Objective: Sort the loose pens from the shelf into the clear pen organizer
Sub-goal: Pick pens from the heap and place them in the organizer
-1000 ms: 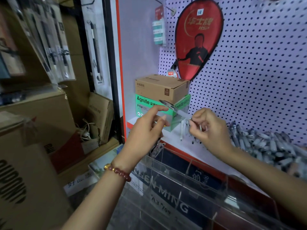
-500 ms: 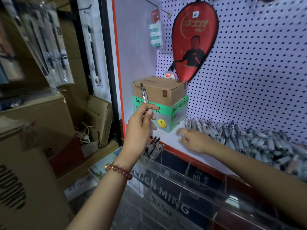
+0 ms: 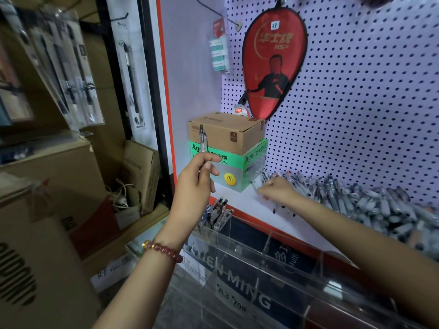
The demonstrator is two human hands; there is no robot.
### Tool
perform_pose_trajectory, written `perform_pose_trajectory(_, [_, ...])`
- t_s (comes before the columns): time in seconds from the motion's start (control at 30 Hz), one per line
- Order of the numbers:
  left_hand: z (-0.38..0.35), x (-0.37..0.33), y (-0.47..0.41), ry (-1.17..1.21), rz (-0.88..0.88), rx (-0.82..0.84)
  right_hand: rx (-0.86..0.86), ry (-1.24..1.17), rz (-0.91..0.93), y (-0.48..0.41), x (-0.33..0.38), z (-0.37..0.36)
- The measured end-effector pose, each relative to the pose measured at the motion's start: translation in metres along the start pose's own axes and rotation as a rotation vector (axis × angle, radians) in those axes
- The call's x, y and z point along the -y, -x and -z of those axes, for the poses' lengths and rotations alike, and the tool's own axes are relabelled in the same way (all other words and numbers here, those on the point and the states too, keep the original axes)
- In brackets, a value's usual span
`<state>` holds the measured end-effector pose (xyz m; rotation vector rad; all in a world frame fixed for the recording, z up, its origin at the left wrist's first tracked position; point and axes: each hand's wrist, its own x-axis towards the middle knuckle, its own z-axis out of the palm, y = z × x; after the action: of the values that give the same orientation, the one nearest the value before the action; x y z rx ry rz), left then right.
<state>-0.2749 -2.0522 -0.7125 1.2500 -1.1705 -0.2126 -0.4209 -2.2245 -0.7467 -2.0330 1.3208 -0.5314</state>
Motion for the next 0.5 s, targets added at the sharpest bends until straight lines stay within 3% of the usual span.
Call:
perform_pose_trajectory(0.13, [0.000, -0.004, 0.003, 0.022, 0.035, 0.011, 0.142, -0.712, -0.253, 0.017, 0.016, 0.026])
perform_pose_trajectory(0.2, [0.000, -0.008, 0.005, 0.056, 0.066, 0.016, 0.189, -0.975, -0.275, 0.034, 0.031, 0.036])
perform_pose_trajectory(0.3, [0.000, -0.013, 0.008, 0.114, 0.115, 0.023, 0.193, -0.957, -0.075, 0.068, 0.061, 0.034])
perform_pose_trajectory(0.5, [0.001, -0.027, 0.017, 0.205, 0.146, -0.011, 0.148, -0.571, 0.422, 0.116, 0.099, 0.013])
